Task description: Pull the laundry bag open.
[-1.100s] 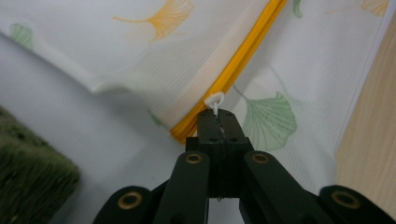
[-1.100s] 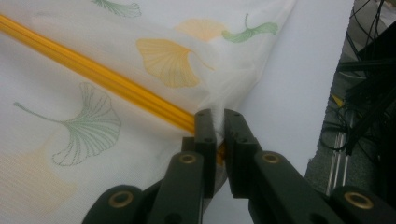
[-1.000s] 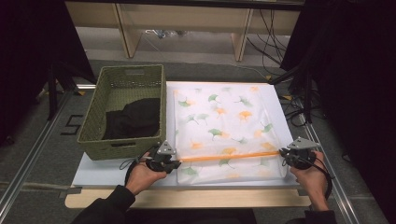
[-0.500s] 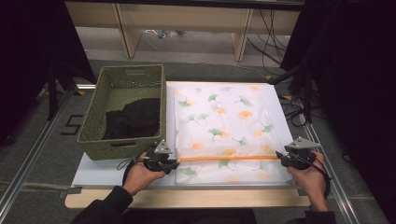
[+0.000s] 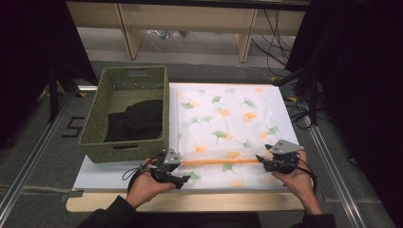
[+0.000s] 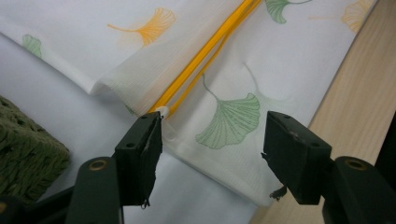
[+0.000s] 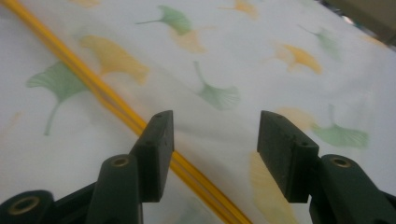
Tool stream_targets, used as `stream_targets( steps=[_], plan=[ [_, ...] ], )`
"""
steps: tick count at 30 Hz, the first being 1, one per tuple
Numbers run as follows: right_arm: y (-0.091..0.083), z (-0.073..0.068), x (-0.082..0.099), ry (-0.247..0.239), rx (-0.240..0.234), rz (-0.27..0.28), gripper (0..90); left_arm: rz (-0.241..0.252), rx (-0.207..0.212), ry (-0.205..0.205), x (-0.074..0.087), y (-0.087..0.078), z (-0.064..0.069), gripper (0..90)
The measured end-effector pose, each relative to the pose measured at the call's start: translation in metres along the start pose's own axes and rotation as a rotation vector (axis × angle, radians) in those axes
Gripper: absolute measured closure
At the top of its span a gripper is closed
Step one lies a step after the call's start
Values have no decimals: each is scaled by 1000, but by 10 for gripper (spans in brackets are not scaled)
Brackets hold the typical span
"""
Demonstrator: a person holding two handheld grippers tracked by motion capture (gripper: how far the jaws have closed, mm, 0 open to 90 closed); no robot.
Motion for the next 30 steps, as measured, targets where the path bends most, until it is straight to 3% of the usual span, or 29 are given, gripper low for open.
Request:
stream_targets(
  steps=[2,7,8,9,10,11,12,15,18,19,22,24,25,28,30],
  plan=[
    [15,-10,-10,-55,-43,-12,463,10,10,3,-1,-4,6,373],
    [31,-17,-18,-69,-87,-27,456,-5,44,11,1,-4,16,365],
    [35,-18,-21,-89,-107,-15,450,-14,65,17,3,-3,19,365],
    [37,-22,-23,-74,-124,-19,429,-17,64,23,4,-3,21,365],
    [41,-23,-25,-108,-152,-8,423,-27,68,28,4,-3,22,365],
    [44,-26,-25,-101,-165,-27,426,-24,79,24,5,-2,24,364],
    [48,-27,-25,-126,-158,-42,407,-29,75,41,5,-3,24,364],
    [55,-28,-26,-135,-157,-68,402,-30,87,24,5,-3,25,362],
    [59,-25,-27,-151,-112,-76,403,-27,84,22,6,-1,24,359],
    [60,-23,-28,-180,-102,-72,404,-33,81,26,6,-1,23,356],
    [63,-21,-29,-171,-65,-85,407,-27,81,24,6,0,23,353],
    [65,-20,-28,-182,-59,-92,409,-35,81,32,6,1,24,351],
    [65,-19,-29,-189,-52,-94,406,-41,78,60,6,0,23,349],
    [61,-19,-29,-226,-97,-95,370,-35,84,56,6,1,22,347],
    [60,-20,-26,-214,-135,-110,369,-39,80,37,7,0,23,347]
  ],
)
Point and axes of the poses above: each handheld gripper's, and its own axes: y roughly forward along the jaws, x roughly out of its underside, z roughly to its right, the point moved 1 cm from there along y, roughly forward along the jaws
